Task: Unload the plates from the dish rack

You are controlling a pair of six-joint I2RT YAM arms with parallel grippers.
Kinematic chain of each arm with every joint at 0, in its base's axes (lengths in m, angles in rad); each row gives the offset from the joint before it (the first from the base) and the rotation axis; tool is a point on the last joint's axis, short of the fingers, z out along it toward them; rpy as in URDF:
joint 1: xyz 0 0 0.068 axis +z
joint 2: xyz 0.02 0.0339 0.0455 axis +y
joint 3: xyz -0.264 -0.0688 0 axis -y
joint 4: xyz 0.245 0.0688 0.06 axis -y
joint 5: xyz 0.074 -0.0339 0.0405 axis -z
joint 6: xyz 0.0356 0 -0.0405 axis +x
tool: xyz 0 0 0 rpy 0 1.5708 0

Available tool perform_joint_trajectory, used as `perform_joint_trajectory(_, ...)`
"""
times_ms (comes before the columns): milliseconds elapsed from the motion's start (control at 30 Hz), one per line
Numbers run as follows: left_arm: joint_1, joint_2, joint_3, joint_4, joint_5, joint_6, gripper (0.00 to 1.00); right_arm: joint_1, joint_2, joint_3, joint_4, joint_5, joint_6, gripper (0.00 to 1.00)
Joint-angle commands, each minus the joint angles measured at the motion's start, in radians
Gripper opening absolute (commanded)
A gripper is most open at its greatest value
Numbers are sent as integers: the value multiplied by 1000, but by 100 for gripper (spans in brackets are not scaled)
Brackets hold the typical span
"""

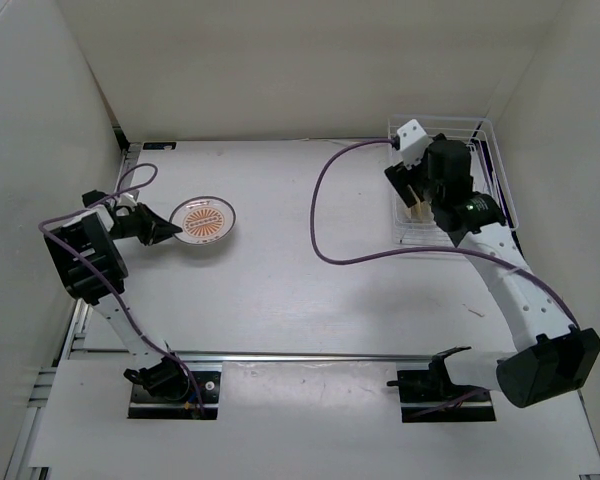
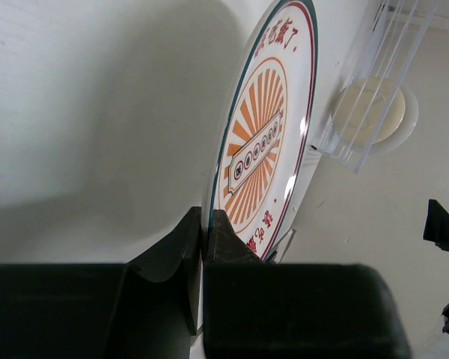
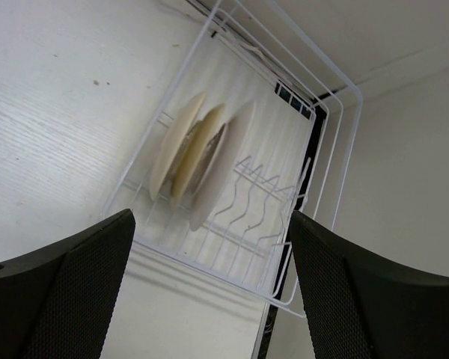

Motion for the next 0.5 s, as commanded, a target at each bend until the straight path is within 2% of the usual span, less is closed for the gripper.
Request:
perform_joint_trajectory(0, 23, 4, 76, 13, 70, 37, 10, -42, -32, 39, -13, -40, 53, 87)
perform_joint_trajectory(133, 23, 37, 108, 13, 30, 37, 10, -67, -41, 39, -24, -49, 53, 87)
perform_joint_trajectory(367, 23, 70, 118, 13, -146, 28, 10, -76, -41, 30, -24, -58, 71, 87)
perform_joint_trajectory(467, 23, 70, 118, 13, -180, 28, 10, -76, -41, 30, -24, -67, 71, 87)
